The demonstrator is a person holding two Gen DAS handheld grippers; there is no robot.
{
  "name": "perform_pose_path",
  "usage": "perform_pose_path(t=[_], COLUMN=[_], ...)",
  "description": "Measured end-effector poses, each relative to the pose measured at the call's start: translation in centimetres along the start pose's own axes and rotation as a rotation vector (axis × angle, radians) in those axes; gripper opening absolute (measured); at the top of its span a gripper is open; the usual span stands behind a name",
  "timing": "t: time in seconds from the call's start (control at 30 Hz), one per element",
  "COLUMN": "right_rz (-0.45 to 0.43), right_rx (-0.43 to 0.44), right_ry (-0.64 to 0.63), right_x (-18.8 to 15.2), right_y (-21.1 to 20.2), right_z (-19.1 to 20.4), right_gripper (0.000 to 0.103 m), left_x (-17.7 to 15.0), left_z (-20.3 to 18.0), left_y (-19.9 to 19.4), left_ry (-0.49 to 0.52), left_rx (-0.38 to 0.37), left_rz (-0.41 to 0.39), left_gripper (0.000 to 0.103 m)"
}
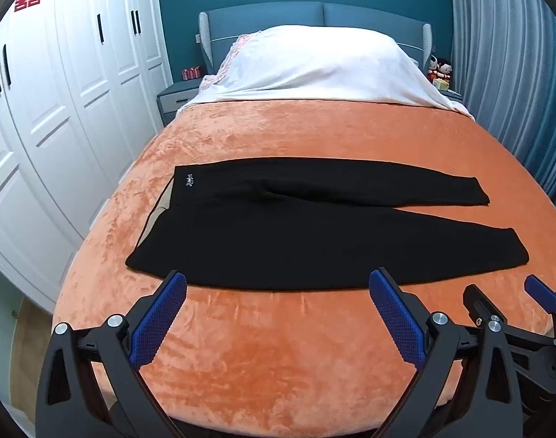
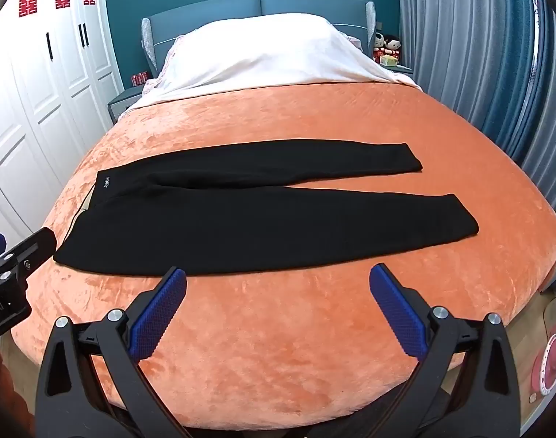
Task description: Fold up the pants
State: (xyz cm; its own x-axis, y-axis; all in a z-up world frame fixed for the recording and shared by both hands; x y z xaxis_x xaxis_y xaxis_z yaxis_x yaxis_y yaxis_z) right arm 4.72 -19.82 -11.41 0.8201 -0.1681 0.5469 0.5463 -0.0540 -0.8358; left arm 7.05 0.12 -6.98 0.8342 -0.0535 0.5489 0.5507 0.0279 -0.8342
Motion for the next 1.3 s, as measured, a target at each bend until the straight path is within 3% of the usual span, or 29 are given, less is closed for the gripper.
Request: perform_pose_path(t=[1.3], right_rz=[0.0], right_rx=[0.009], right_ry=[-0.006], right_x=[0.0], right_y=[0.0], right_z=[0.4], right_gripper=[0.098], left_x=[-0.8], left_z=[0.5], left_y=[1.0], left_ry=[0.001], left_rx=[0.027], left_rz=[0.024], left_gripper=[0.098])
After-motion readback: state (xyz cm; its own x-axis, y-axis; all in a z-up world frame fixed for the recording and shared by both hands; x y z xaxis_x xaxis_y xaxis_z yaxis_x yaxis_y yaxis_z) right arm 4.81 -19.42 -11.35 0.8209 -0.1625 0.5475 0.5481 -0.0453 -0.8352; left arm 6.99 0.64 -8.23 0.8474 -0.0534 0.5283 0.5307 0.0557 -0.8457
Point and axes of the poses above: each gripper's, at about its wrist camera, not at the fingertips, and y roughly the way its jaws point, z to its left, x to its top, the point moved 10 cm from there along y, roughly the way its jaws point, and after that the axes turned 12 degrees about z, right-handed, at the moved point
